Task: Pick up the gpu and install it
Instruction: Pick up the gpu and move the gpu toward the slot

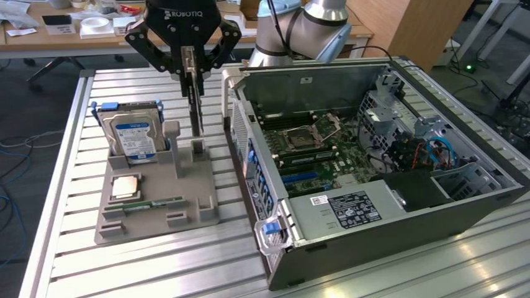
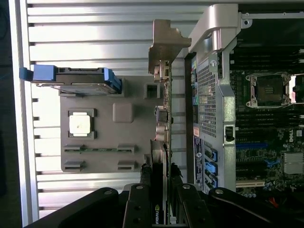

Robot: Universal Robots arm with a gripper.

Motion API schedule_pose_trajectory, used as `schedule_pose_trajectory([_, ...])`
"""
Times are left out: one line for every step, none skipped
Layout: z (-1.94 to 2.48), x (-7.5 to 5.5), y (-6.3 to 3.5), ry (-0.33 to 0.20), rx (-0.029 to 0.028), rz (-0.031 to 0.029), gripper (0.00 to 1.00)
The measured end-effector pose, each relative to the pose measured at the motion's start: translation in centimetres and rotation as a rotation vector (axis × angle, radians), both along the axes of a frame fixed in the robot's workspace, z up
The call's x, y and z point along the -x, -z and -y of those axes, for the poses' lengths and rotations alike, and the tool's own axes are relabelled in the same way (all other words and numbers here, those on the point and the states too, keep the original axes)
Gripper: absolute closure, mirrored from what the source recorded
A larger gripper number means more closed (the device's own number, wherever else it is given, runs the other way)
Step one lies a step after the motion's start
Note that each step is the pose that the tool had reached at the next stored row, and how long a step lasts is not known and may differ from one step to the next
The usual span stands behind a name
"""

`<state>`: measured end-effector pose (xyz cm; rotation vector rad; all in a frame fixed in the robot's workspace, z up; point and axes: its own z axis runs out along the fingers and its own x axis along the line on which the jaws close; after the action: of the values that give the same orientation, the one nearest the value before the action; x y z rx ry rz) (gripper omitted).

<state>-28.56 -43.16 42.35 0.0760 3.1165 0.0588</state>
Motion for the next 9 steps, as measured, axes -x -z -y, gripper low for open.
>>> schedule_pose_trajectory([0.0, 0.0, 0.0, 0.0, 0.0, 0.0, 0.74])
schedule_pose_trajectory([0.0, 0.0, 0.0, 0.0, 0.0, 0.0, 0.74])
schedule_pose_trajectory([0.0, 0.0, -0.01, 0.0, 0.0001, -0.0001, 0.74])
schedule_pose_trajectory([0.0, 0.0, -0.01, 0.0, 0.0001, -0.0001, 0.74])
schedule_pose_trajectory([0.0, 0.0, -0.01, 0.0, 0.0001, 0.0, 0.74])
schedule_pose_trajectory([0.0, 0.0, -0.01, 0.0, 0.0001, -0.0001, 0.74])
schedule_pose_trajectory([0.0, -0.01, -0.01, 0.0, 0.0001, -0.0001, 0.74])
schedule_pose_trajectory([-0.01, -0.03, -0.02, 0.0, 0.0002, -0.0002, 0.74])
schedule_pose_trajectory([-0.01, -0.07, -0.02, 0.0, 0.0002, -0.0002, 0.74])
